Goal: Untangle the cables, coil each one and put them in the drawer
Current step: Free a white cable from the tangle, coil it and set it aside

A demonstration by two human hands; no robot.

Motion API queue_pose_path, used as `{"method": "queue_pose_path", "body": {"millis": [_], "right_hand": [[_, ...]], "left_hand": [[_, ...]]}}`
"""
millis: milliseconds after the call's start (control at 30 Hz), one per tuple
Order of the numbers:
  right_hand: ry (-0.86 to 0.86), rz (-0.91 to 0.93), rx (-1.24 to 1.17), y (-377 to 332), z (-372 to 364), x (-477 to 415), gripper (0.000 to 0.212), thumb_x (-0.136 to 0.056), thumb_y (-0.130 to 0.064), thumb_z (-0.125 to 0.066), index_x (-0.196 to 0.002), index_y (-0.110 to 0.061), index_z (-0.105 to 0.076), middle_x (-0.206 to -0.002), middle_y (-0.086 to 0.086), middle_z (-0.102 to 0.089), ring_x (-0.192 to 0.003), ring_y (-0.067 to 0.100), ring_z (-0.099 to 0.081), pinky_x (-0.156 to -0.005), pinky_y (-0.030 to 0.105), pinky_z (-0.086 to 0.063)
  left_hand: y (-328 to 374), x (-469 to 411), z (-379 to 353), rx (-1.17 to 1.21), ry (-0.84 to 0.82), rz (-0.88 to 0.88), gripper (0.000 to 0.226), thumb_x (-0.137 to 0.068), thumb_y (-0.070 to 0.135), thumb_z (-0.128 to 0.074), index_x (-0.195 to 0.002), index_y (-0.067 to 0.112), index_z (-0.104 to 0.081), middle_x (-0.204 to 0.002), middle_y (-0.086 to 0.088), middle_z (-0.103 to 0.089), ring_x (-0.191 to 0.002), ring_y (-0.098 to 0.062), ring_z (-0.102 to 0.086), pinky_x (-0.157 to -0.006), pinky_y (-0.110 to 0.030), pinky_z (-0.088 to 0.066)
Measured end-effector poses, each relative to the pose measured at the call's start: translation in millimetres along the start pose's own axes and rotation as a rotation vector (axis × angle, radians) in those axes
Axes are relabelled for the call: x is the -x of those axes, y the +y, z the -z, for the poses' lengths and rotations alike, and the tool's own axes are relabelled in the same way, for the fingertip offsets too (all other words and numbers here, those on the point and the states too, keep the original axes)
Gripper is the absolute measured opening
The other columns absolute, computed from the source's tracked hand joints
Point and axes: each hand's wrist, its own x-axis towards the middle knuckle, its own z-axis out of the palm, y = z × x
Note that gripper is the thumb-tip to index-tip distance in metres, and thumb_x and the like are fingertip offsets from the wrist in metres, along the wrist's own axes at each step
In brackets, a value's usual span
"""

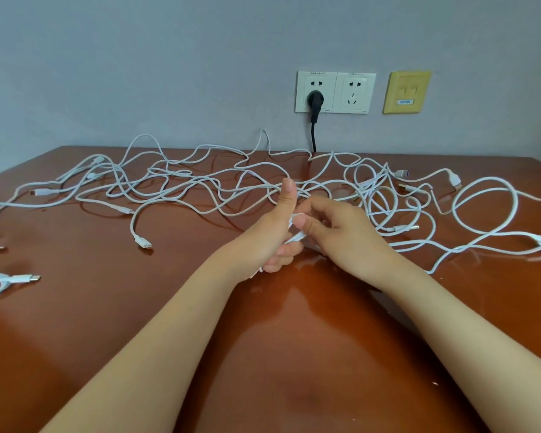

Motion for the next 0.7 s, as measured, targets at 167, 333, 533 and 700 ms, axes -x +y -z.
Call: {"method": "queue_pose_path", "body": {"millis": [167, 333, 533, 700], "right_hand": [[-0.069, -0.088, 0.012, -7.0, -4.0, 1.8, 0.029, -0.097, -0.036, -0.038, -0.087, -0.014, -0.054, -0.070, -0.006, -0.058, -0.074, 0.017, -0.054, -0.075, 0.037, -0.042], [0.062, -0.086, 0.031, -14.5, -14.6, 2.1, 0.033, -0.092, -0.031, -0.039, -0.064, -0.016, -0.047, -0.063, -0.001, -0.053, -0.071, 0.021, -0.052, -0.074, 0.041, -0.046], [0.175, -0.129, -0.107, -8.6, -12.0, -1.2, 0.033, -0.088, -0.022, -0.045, -0.056, -0.015, -0.047, -0.054, 0.004, -0.056, -0.057, 0.019, -0.056, -0.060, 0.033, -0.046], [0.305, -0.105, -0.090, -0.2, 1.0, -7.3, 0.039, -0.086, -0.014, -0.047, -0.050, -0.019, -0.033, -0.038, -0.010, -0.036, -0.047, 0.008, -0.030, -0.052, 0.028, -0.027]], "left_hand": [[3.9, -3.0, -2.2, 0.114, 0.183, 0.044, 0.059, -0.065, 0.078, -0.024, -0.061, 0.028, -0.055, -0.028, 0.004, -0.026, -0.021, -0.008, -0.020, -0.040, -0.024, -0.015], [9.4, 2.4, -8.7, 0.171, 0.151, 0.112, 0.071, -0.075, 0.076, -0.018, -0.034, 0.025, -0.042, -0.025, 0.005, -0.020, -0.020, -0.008, -0.020, -0.039, -0.018, -0.014], [11.4, 2.2, -6.2, 0.298, -0.079, 0.107, 0.072, -0.088, 0.066, -0.004, -0.087, 0.013, -0.052, -0.035, -0.003, -0.035, -0.023, -0.011, -0.028, -0.034, -0.007, -0.024], [5.7, 18.7, 8.6, 0.283, -0.188, 0.070, 0.018, -0.083, 0.029, -0.047, -0.092, 0.016, -0.055, -0.059, 0.003, -0.051, -0.044, -0.005, -0.039, -0.041, -0.014, -0.037]]}}
